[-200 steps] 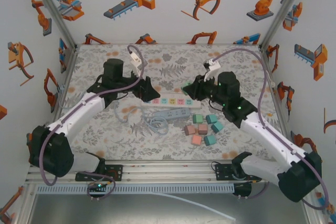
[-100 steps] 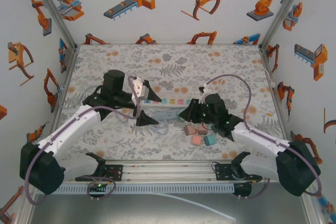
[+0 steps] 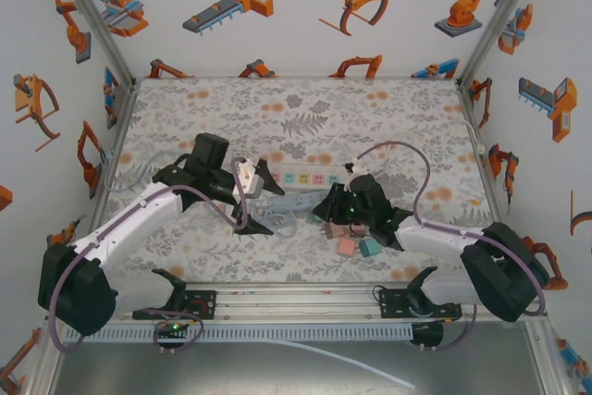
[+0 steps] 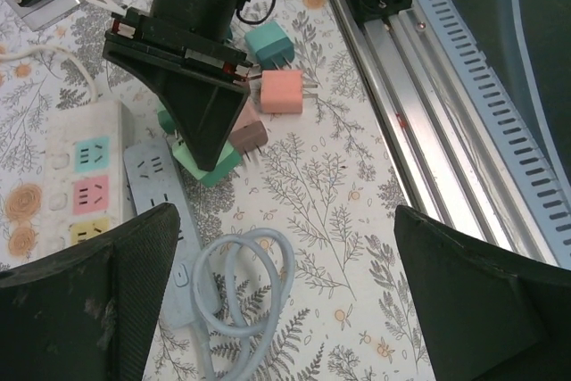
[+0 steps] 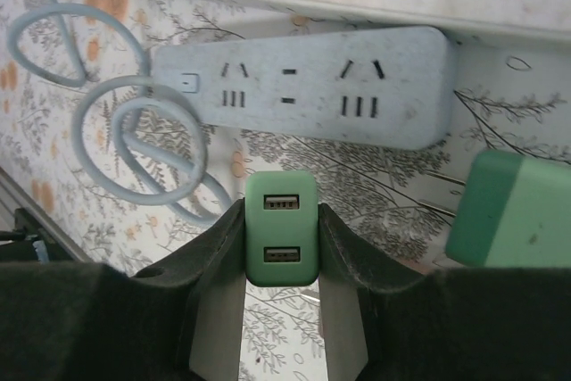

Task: Pull the plug off the socket

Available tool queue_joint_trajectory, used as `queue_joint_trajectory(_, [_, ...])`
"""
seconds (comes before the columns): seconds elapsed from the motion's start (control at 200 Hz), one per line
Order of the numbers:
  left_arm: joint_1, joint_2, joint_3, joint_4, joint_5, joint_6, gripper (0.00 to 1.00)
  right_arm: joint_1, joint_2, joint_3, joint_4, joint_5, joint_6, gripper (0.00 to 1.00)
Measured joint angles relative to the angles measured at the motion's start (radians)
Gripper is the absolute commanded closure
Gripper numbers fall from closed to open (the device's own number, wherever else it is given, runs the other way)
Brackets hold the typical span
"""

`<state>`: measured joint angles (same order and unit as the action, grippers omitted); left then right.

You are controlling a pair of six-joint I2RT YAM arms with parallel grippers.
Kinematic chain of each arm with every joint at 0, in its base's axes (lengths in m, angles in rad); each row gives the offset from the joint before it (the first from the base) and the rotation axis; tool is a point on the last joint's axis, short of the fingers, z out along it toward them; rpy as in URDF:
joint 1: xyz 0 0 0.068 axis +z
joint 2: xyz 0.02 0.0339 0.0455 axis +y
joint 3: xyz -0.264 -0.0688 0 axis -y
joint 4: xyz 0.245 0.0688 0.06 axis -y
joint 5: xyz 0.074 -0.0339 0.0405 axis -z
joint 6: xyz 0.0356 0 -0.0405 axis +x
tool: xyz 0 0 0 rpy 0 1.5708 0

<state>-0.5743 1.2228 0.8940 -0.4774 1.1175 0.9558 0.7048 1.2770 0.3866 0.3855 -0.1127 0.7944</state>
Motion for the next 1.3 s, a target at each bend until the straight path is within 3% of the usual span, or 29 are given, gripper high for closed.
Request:
queue_joint_trajectory(0.551, [-0.008,0.066,0.061,-0.049,-0.090,-0.030,0.03,0.000,0.079,-0.009,0.068,0.036,0.005,0.57])
queue_joint_trajectory(0.961, [-0.008,0.066,0.061,-0.003,-0.173,-0.139,0.03,0.006,-0.055,0.050,-0.152,0.109,-0.040,0.53])
queue_joint_trajectory(1.147, [-0.008,0.065,0.061,0.022,-0.212,-0.161,0.03,0.006,-0.143,0.149,-0.278,0.190,-0.178,0.52])
queue_joint_trajectory(1.302, [-0.008,0.051,0.043,0.079,-0.272,-0.189,0.03,0.006,-0.175,0.227,-0.317,0.369,-0.390,0.49])
